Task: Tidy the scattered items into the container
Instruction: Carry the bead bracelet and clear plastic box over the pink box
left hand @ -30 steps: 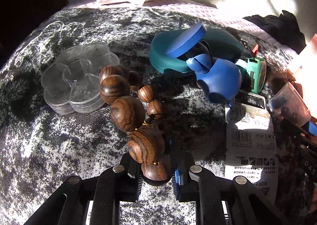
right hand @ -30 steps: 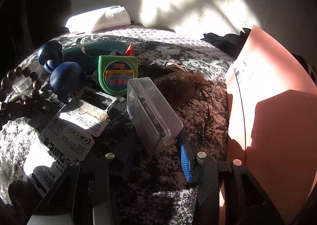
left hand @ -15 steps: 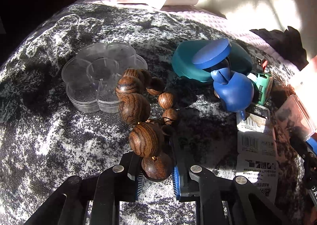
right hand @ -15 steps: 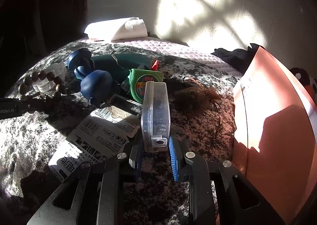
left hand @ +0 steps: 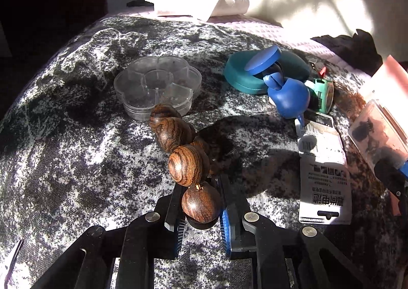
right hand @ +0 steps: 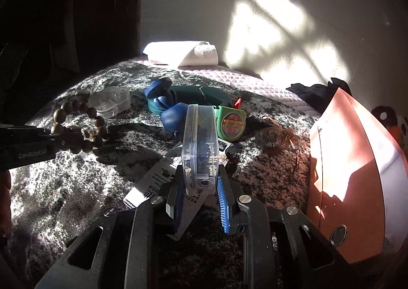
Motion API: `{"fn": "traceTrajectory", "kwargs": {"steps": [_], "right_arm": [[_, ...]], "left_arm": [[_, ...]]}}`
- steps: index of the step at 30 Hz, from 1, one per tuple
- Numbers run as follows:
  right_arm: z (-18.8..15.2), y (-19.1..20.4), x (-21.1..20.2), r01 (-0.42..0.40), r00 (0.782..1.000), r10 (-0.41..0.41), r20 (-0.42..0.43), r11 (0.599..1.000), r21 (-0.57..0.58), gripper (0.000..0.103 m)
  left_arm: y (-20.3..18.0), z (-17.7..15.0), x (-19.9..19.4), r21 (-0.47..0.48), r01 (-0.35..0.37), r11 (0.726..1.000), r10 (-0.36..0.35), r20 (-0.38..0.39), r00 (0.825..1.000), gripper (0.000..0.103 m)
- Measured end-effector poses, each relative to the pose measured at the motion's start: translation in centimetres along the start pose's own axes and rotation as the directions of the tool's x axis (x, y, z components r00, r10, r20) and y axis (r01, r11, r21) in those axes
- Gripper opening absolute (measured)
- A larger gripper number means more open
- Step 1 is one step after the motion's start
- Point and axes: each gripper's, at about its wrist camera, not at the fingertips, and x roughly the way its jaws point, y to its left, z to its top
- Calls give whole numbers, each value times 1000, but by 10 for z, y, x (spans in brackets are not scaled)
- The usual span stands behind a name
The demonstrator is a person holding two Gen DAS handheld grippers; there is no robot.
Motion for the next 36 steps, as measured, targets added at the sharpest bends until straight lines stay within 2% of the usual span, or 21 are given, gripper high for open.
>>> {"fn": "traceTrajectory", "kwargs": {"steps": [11,23,29,36], "right_arm": [[-10,58,-64,-81,994,84,67,996,-47,24],[-23,86,-137,-110,979,121,163,991,-77,24],[-28,82,-174,-85,970,102,221,992,-88,24],[-35,51,-218,-41,956,50,290,998,-40,24]], "left_arm": [[6,-33,-62,39,-68,997,67,47,997,18],[9,-54,-150,31,-96,995,91,141,986,18],[-8,-55,-191,55,-97,994,84,200,976,18],[-54,-48,-228,119,-71,990,38,264,964,18]]}}
